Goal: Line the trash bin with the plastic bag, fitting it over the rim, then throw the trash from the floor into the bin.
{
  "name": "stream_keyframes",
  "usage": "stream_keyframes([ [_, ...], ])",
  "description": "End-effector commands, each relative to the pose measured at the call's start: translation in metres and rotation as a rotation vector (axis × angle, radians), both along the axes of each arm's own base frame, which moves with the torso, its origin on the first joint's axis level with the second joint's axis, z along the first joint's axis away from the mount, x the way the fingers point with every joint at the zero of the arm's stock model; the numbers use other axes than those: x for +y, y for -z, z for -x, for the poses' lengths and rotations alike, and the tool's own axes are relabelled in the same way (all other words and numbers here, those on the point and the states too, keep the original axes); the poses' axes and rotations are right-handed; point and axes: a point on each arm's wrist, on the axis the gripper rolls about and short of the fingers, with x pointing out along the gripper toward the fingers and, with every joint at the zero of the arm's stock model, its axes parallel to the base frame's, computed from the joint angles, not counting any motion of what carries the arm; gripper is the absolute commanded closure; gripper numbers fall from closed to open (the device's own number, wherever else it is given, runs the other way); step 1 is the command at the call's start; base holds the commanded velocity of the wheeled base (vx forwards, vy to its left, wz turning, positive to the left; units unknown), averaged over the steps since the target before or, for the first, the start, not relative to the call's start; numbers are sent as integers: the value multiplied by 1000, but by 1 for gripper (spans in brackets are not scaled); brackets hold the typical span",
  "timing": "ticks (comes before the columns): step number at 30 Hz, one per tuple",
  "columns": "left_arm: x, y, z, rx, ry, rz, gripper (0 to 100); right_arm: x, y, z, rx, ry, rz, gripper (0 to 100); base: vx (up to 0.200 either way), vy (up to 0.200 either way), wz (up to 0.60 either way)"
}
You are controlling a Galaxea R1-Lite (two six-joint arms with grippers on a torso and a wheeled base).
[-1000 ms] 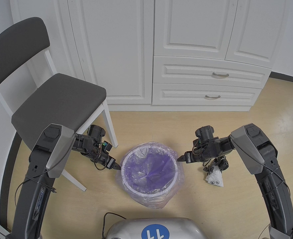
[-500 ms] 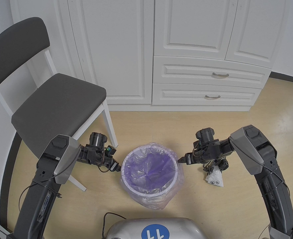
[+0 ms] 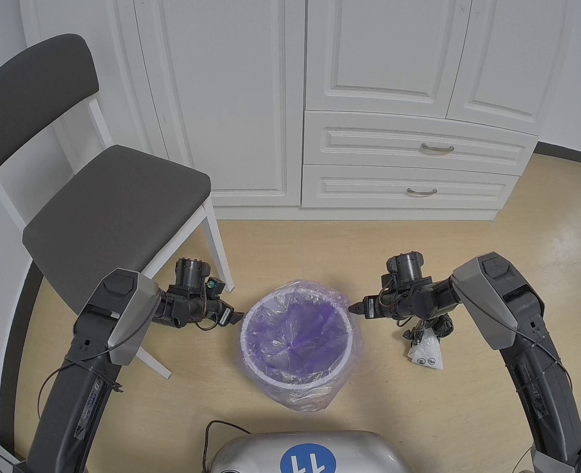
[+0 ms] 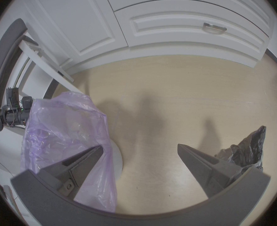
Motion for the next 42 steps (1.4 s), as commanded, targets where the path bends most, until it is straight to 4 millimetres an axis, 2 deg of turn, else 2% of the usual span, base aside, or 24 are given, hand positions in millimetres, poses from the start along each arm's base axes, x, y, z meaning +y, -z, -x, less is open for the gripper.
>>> stream_keyframes([
  [1,12,-32,10,9,-12,9,0,7,2,-8,-34,53,-62,0,0,0,0],
  [3,16,-43,24,52,17,27,0,9,-3,-14,-55,74,-96,0,0,0,0],
  [6,18,-57,42,89,38,37,0,11,9,-14,-34,118,-135,0,0,0,0],
  [12,19,-74,71,64,28,49,0,23,7,-20,-165,141,-286,0,0,0,0],
  [18,16,-84,99,102,43,40,0,21,-4,-26,-267,172,-371,0,0,0,0],
  [23,7,-79,116,69,48,65,0,5,-23,-29,-288,160,-291,0,0,0,0],
  [26,2,-77,122,53,31,100,0,-5,-36,-19,-216,140,-196,0,0,0,0],
  [27,0,-75,126,38,19,114,0,-10,-43,-8,-158,123,-135,0,0,0,0],
  [30,-1,-75,129,7,17,126,0,-17,-50,6,-111,71,-44,0,0,0,0],
  [36,1,-74,135,1,16,131,0,-19,-36,16,-64,24,12,0,0,0,0],
  [40,-2,-71,138,-9,19,142,0,-10,-4,11,-43,7,15,0,0,0,0],
  [42,-4,-73,138,-13,17,153,0,-5,2,5,-52,1,12,0,0,0,0],
])
